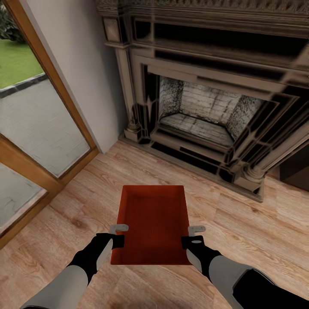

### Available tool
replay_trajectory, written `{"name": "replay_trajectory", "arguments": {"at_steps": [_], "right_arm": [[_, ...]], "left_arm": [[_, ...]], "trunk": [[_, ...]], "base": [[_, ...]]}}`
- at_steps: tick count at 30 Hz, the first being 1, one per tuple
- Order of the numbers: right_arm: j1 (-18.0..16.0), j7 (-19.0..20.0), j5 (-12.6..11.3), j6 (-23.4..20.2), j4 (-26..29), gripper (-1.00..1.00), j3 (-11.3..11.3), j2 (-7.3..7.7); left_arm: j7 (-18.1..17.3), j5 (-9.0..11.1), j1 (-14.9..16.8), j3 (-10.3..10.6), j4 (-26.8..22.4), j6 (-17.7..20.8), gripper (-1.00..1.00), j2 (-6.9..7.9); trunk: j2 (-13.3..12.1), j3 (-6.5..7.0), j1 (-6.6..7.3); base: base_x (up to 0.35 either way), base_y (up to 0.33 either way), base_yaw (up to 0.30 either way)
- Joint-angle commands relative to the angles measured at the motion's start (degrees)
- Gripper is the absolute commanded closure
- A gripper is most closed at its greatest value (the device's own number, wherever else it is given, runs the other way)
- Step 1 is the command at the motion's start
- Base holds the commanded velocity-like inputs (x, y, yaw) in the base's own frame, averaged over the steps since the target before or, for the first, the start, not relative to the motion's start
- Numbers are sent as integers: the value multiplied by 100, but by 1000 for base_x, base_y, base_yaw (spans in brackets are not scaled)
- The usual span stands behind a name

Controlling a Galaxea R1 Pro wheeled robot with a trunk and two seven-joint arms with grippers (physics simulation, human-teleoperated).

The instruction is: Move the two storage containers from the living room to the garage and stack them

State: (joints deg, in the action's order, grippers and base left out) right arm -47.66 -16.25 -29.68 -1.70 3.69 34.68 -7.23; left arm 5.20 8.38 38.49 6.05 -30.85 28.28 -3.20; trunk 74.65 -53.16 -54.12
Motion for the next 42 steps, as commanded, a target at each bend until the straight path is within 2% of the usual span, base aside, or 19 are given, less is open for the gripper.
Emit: {"name": "replay_trajectory", "arguments": {"at_steps": [1, 27, 32, 42], "right_arm": [[1, -38, -12, -15, 8, 100, 101, 29], [2, -36, -3, -4, 9, 100, 101, 22], [2, -39, -3, 133, 9, 100, 101, 14], [1, -24, -10, 145, 9, 100, 101, 17]], "left_arm": [[85, -30, 3, 19, -9, 37, 100, 12], [86, -30, 4, 19, -9, 37, 100, 12], [86, -30, 2, 19, -9, 37, 100, 12], [86, -30, 4, 19, -12, 37, 100, 12]], "trunk": [[-40, 15, 23], [-1082, 482, 594], [-1283, 572, 704], [-1684, 751, 923]], "base": [[0, 0, 0], [0, 0, 0], [0, 0, 0], [0, 0, 0]]}}
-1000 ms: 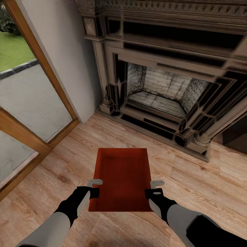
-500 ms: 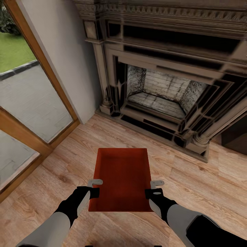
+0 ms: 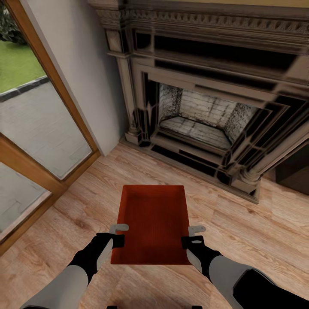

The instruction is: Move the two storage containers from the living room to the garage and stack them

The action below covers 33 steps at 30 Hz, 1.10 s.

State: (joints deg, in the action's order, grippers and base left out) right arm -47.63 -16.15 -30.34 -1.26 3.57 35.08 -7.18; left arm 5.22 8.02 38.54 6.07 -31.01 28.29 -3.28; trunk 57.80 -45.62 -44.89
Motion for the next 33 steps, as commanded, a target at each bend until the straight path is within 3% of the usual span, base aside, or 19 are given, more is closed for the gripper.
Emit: {"name": "replay_trajectory", "arguments": {"at_steps": [1, 19, 33], "right_arm": [[-3, -36, 56, 101, 21, 100, 60, 10], [-6, -102, 38, 100, 21, 100, 60, -7], [-3, -388, -19, 100, 18, 100, 60, -37]], "left_arm": [[84, 7, -2, 18, 5, 36, 100, 21], [75, 7, -3, 18, 7, 30, 100, 21], [75, 7, -2, 18, 5, 28, 100, 16]], "trunk": [[-39, 15, 22], [-761, 338, 418], [-1322, 631, 725]], "base": [[0, 0, 0], [0, 0, 0], [0, 0, 0]]}}
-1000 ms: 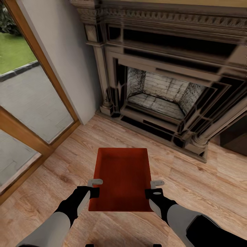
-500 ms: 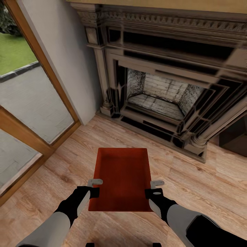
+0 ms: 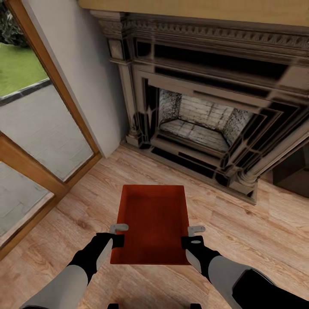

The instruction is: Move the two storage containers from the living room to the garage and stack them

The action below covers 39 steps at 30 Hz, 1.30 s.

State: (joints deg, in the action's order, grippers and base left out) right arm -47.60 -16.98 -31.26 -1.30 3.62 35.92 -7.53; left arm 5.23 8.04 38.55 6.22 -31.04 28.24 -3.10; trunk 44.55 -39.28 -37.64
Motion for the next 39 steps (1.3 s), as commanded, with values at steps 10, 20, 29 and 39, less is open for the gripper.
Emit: {"name": "replay_trajectory", "arguments": {"at_steps": [10, 20, 29, 39], "right_arm": [[-5, -323, 67, 103, 14, 100, -24, -3], [-7, -323, 67, 103, 15, 100, -24, -3], [-4, -323, 67, 103, 14, 100, -24, -3], [-4, -323, 75, 103, 15, 100, -24, -3]], "left_arm": [[75, 4, -3, 2, 2, 33, 100, -7], [74, 4, -2, 2, -41, 33, 100, 2], [82, -4, -4, 26, -45, -366, 100, 2], [74, -5, 0, 29, -16, -442, 100, 2]], "trunk": [[-359, 247, 197], [-359, 337, 197], [-359, 415, 197], [-359, 505, 197]], "base": [[0, 0, 0], [0, 0, 0], [0, 0, 0], [0, 0, 0]]}}
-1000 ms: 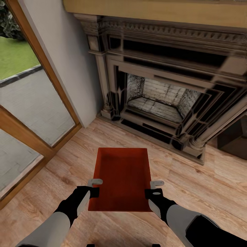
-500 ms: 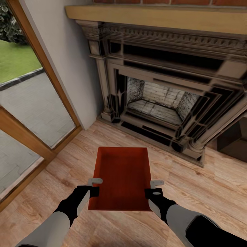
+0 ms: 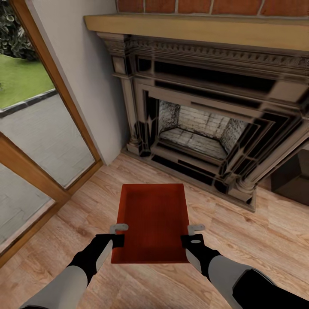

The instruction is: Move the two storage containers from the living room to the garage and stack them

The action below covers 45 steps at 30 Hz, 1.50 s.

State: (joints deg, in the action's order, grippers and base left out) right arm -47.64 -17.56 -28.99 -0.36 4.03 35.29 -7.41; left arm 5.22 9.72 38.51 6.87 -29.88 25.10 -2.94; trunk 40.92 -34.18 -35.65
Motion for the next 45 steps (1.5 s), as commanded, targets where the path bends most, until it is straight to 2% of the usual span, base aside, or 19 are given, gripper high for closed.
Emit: {"name": "replay_trajectory", "arguments": {"at_steps": [1, 45], "right_arm": [[0, -265, -152, 10, -29, 100, 39, -15], [0, -265, -151, 10, -31, 100, 39, -23]], "left_arm": [[76, -172, 2, -34, -133, -128, 100, -13], [32, -155, 0, -54, -106, -76, 100, -13]], "trunk": [[5, 4, -1], [5, 400, -1]], "base": [[0, 0, 0], [0, 0, 0]]}}
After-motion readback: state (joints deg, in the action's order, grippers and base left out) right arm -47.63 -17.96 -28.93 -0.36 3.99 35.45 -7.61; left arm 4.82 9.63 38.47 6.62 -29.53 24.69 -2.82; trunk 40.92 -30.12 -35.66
